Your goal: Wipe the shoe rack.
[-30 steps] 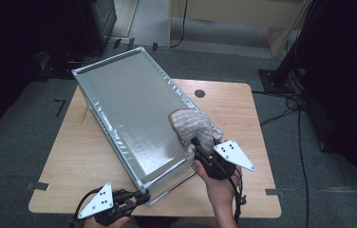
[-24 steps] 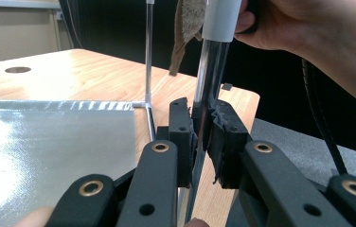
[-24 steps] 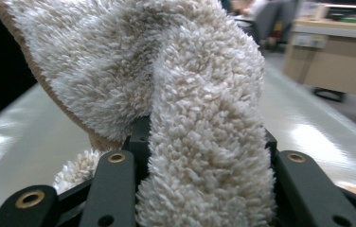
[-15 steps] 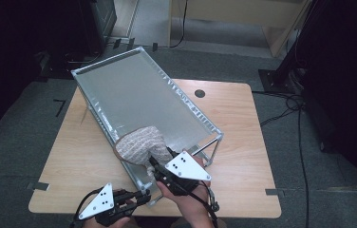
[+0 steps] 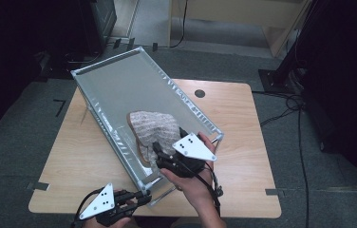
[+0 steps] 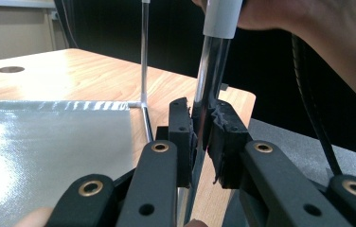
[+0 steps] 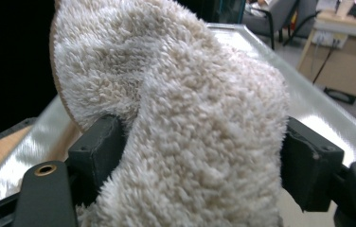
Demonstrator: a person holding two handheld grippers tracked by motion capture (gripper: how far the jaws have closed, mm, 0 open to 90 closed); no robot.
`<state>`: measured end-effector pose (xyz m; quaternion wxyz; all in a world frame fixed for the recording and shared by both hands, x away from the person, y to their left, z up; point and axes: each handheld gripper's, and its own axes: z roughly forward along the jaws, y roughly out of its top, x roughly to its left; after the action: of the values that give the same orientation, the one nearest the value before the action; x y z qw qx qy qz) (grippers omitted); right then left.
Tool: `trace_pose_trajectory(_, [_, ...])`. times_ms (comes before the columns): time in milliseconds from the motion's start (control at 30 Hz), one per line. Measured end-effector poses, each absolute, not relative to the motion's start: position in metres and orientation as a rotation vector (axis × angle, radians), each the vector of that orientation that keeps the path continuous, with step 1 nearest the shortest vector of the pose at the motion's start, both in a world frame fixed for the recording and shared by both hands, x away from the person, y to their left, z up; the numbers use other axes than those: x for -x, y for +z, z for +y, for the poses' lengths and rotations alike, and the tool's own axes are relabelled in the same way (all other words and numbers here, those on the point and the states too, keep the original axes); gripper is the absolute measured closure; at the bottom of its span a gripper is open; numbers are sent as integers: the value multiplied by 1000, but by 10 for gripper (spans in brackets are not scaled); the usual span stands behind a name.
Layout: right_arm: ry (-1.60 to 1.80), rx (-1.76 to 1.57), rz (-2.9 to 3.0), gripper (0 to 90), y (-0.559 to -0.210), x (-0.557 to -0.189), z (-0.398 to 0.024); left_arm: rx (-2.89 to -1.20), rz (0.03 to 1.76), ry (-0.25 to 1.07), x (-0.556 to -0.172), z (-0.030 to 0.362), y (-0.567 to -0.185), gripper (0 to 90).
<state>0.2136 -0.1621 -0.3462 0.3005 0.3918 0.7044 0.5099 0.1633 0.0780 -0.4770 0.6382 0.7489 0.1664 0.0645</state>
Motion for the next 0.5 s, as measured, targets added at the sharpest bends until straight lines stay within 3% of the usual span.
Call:
trace_pose_trajectory(67, [1326, -1061, 1889, 307, -352, -210, -165, -1711, 380, 148, -163, 78, -477, 803])
trace_pose_trajectory(200, [1343, -1040, 1933, 541, -357, -205, -165, -1717, 381, 151, -163, 78, -476, 803])
trace_pose_trajectory(233, [1344, -1022, 1951, 565, -357, -203, -164, -1716, 383, 151, -163, 77, -476, 803])
trace_pose_trajectory(500, [1339, -883, 2031, 590, -356, -189, -145, -1715, 385, 159, -162, 77, -477, 803])
